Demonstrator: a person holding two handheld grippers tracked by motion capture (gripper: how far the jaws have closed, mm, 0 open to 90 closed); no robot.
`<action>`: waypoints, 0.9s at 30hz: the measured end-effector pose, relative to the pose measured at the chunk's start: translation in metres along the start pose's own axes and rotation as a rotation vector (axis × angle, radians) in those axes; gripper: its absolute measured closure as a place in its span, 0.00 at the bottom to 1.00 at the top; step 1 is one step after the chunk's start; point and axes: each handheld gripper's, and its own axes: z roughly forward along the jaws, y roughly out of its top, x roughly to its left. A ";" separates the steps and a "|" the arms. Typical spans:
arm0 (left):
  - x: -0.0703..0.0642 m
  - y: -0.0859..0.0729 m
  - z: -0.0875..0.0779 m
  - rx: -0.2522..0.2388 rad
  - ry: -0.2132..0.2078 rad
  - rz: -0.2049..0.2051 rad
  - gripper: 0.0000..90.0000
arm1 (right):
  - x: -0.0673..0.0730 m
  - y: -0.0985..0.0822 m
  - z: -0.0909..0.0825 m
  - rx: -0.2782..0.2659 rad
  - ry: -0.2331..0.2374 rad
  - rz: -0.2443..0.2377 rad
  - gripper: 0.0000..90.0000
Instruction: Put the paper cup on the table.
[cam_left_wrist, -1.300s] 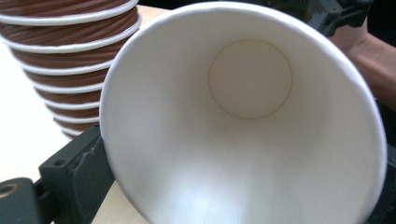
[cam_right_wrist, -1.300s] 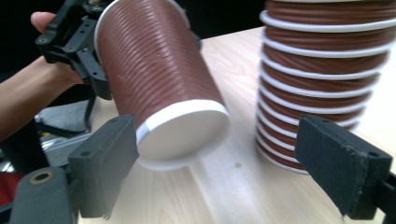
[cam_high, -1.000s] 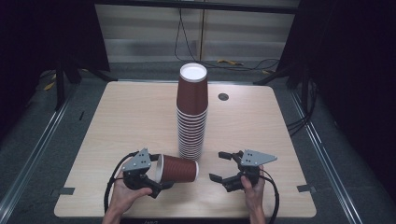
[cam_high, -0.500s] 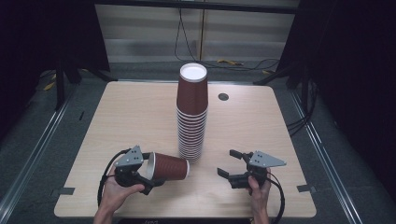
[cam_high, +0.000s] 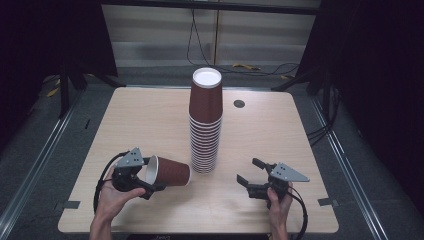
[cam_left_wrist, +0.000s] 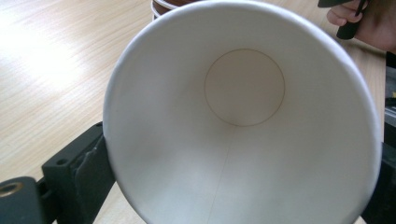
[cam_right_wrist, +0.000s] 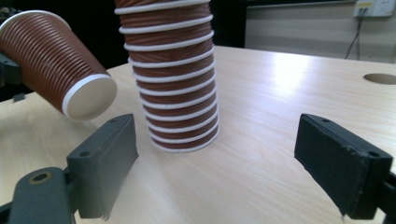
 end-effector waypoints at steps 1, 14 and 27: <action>0.000 0.000 0.000 0.000 0.000 0.000 0.05 | 0.000 0.000 0.000 0.000 0.000 0.000 0.14; 0.019 0.014 -0.016 0.098 0.050 -0.012 0.05 | -0.004 -0.015 -0.005 -0.090 -0.187 0.006 0.14; 0.039 0.028 -0.007 0.236 0.112 -0.024 0.05 | 0.006 -0.019 -0.010 -0.162 -0.191 -0.078 0.14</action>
